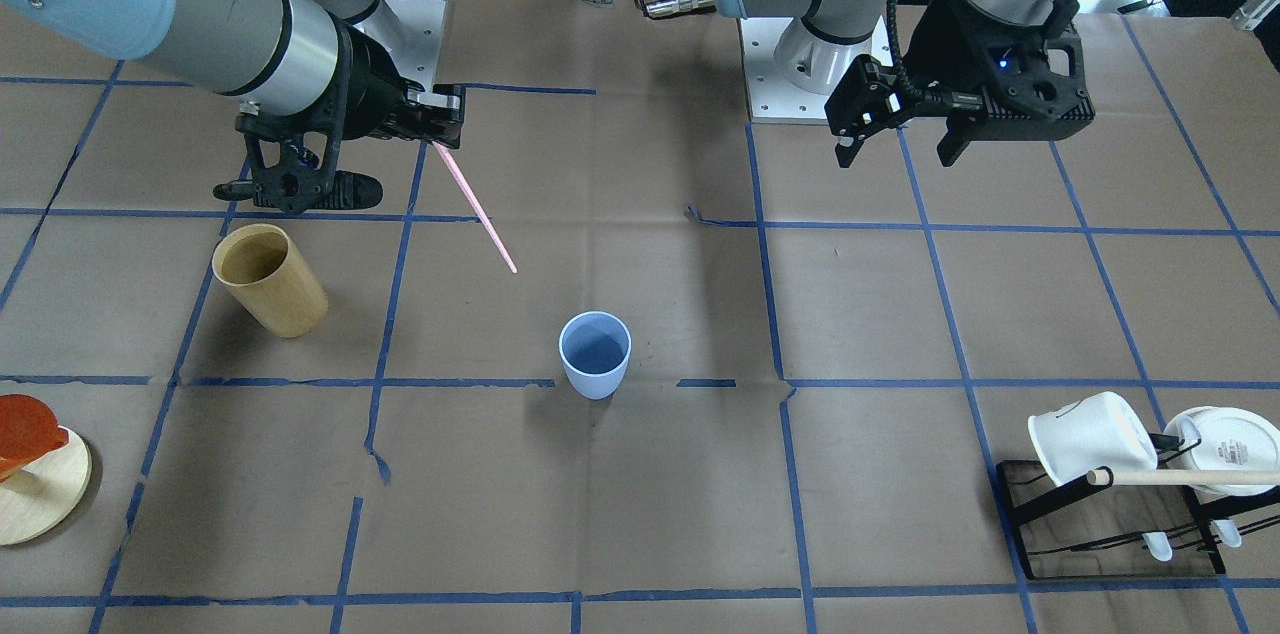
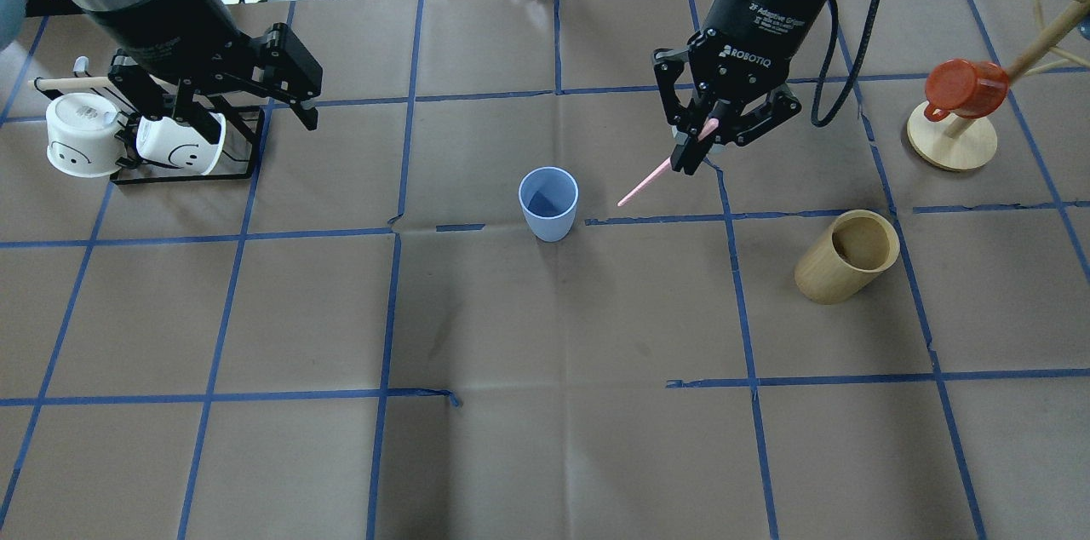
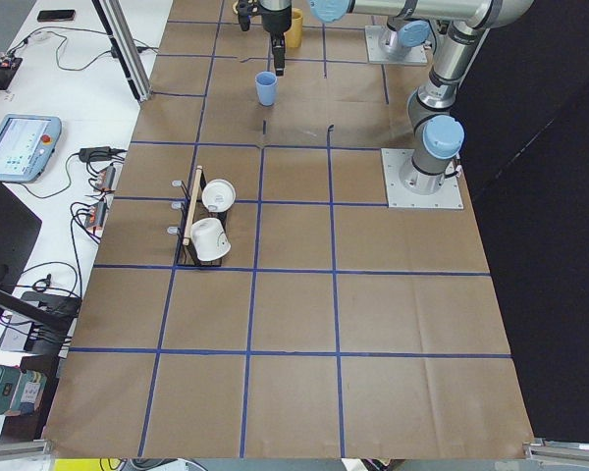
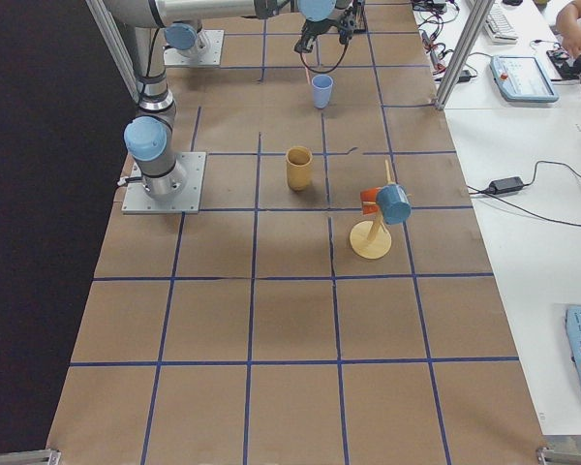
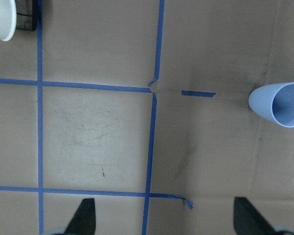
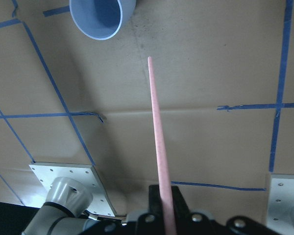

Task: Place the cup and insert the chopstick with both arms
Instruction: 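Lower the pink chopstick into the blue cup with the right gripper, then open the right gripper and lift it away from the blue cup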

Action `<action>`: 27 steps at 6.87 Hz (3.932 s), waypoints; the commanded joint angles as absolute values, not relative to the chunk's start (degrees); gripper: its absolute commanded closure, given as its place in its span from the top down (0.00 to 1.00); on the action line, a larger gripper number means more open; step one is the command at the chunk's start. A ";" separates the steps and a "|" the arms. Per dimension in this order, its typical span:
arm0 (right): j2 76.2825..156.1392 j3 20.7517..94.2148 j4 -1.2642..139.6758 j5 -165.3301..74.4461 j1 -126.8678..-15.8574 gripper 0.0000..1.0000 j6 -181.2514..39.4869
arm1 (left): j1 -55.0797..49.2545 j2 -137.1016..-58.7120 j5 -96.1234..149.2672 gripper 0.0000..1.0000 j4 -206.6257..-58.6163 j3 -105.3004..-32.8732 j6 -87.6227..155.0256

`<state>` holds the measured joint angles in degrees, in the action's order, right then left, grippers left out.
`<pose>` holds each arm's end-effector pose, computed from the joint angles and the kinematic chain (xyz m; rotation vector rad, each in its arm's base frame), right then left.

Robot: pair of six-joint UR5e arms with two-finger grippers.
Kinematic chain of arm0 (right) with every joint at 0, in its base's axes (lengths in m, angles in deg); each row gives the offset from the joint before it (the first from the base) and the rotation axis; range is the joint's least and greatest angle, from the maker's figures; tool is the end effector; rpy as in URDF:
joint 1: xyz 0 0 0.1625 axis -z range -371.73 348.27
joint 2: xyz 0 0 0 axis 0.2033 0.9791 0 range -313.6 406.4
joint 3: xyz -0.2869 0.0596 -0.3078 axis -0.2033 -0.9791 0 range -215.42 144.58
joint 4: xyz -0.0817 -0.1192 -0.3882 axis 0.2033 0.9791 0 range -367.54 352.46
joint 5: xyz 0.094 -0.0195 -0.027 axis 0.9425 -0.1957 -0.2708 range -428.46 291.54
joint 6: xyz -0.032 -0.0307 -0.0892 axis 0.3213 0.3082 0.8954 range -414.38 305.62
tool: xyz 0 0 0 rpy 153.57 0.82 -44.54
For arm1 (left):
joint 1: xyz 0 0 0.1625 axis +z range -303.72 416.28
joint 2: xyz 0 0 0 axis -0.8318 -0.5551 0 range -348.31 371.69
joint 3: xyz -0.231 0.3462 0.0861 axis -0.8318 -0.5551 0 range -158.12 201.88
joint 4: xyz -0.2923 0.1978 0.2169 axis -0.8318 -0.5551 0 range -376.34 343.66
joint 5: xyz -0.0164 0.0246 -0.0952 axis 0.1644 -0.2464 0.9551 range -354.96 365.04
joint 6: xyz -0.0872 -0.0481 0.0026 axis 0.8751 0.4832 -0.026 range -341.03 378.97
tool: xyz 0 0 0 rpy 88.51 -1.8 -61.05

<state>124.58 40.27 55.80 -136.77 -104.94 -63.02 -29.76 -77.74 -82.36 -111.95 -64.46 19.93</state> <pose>0.1996 -0.5216 0.4702 0.2423 2.7326 0.6383 -0.1040 -0.4925 0.5145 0.1337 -3.0925 -0.0355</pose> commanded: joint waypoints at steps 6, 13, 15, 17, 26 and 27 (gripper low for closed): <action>120.59 39.55 63.21 -130.95 -108.94 0.07 -75.83 | -29.15 -78.05 -82.50 1.00 -111.79 -64.87 20.11; 116.72 40.25 65.94 -130.43 -109.99 0.08 -75.30 | -29.15 -78.66 -82.41 1.00 -111.53 -64.60 19.94; 115.49 40.34 65.85 -128.51 -110.34 0.08 -75.39 | -29.15 -78.58 -82.41 1.00 -111.53 -64.69 19.94; 115.05 40.34 65.85 -128.84 -110.52 0.09 -75.21 | -29.15 -78.40 -82.41 1.00 -111.53 -64.60 19.94; 118.01 38.93 66.64 -140.12 -109.29 0.84 -67.45 | -29.15 -79.10 -82.24 1.00 -111.44 -63.99 20.38; 121.08 40.06 68.64 -145.75 -109.38 0.83 -63.13 | -29.15 -78.84 -82.24 1.00 -111.44 -64.07 19.94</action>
